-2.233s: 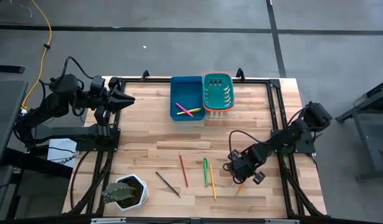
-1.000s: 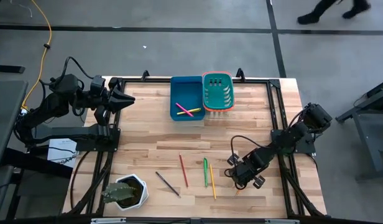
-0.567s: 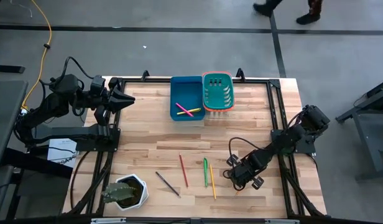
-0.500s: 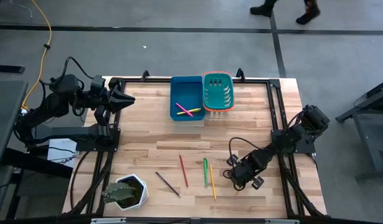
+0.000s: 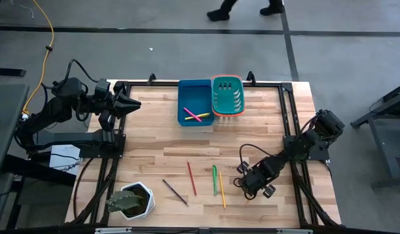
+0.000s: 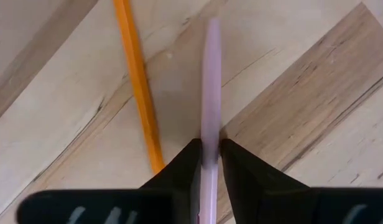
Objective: Sort pens & pencils
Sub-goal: Put the purple pen into the blue bin
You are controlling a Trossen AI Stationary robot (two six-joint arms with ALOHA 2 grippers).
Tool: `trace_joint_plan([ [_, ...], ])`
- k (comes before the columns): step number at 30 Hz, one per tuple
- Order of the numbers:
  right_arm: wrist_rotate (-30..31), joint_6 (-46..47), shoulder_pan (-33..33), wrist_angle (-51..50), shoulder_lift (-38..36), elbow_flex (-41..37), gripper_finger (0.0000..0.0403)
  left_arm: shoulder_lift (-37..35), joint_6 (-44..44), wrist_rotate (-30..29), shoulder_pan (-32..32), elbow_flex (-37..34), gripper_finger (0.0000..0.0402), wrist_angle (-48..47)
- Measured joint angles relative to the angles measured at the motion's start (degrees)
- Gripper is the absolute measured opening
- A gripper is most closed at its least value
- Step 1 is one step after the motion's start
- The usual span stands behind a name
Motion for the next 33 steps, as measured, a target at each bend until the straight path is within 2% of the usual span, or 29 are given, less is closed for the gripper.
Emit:
trace_joint_plan([
  [6,-0.4,0.0,0.0,0.0,0.0,0.0,0.0015,0.0,0.0,-0.1,0.0,0.0,0.0051,0.0],
  [17,-0.6,0.0,-0.7,-1.0,0.1,0.9,0.0009,0.0,0.0,-0.1,0.0,0.0,0.0051,0.0],
  [24,2.3,-0.6,-4.7,-1.2,0.3,4.1,0.0008,0.0,0.1,-0.1,0.0,0.0,0.0051,0.0],
  [33,2.6,-1.9,-11.1,-1.7,0.3,11.1,0.0007,0.0,0.2,0.0,0.0,0.0,0.0051,0.0],
])
